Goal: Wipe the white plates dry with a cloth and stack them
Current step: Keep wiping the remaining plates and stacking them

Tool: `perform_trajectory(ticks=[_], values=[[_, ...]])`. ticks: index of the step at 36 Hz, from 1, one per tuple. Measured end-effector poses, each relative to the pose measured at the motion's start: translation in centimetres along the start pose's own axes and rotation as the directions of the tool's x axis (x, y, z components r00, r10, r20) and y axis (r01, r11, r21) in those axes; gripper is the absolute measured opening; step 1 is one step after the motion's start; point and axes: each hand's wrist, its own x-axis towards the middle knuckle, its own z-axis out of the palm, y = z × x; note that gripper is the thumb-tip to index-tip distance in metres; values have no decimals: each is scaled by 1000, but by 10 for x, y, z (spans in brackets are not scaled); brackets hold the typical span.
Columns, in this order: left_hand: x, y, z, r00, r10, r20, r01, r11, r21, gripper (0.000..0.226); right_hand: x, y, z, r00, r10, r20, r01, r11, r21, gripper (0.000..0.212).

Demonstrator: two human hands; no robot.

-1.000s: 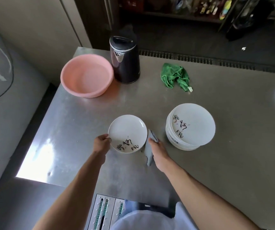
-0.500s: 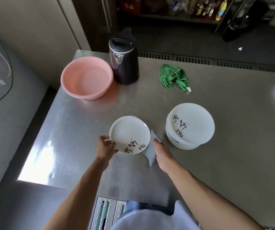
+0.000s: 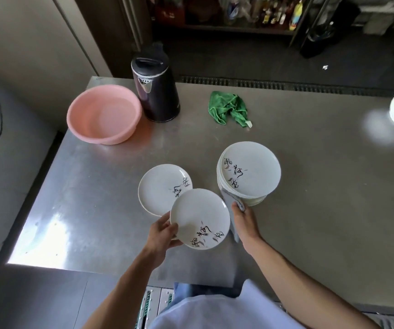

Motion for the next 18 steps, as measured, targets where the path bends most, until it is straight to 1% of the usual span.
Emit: perform_trajectory(ticks=[2,4,8,12,14,16,18], values=[[-4,-7,9,999,-19,27,18,1000,15,69,-2,10,-15,1000,-15,-5,15,998,-59,22],[-7,-13,17,998,-38,51,37,999,17,69,-3,18,-28,1000,-18,-11,17,995,-102,25],[-10,-23,30,992,-86,88,84,996,35,64,-7,26,-43,996,-84,-18,81,987,-141,22],[-11,-31,42,986,-110,129,102,993,62,67,-12,34,-52,980,-196,18,194,946,-261,17],[-10,-34,47,983,-128,135,119,990,71,66,-14,38,-53,971,-238,24,234,924,-302,17],[-9,-37,52,979,-147,143,137,988,73,64,-15,45,-52,962,-265,64,270,894,-357,18],[-9,-39,57,977,-159,144,149,986,74,61,-17,50,-49,949,-277,147,314,858,-406,24]])
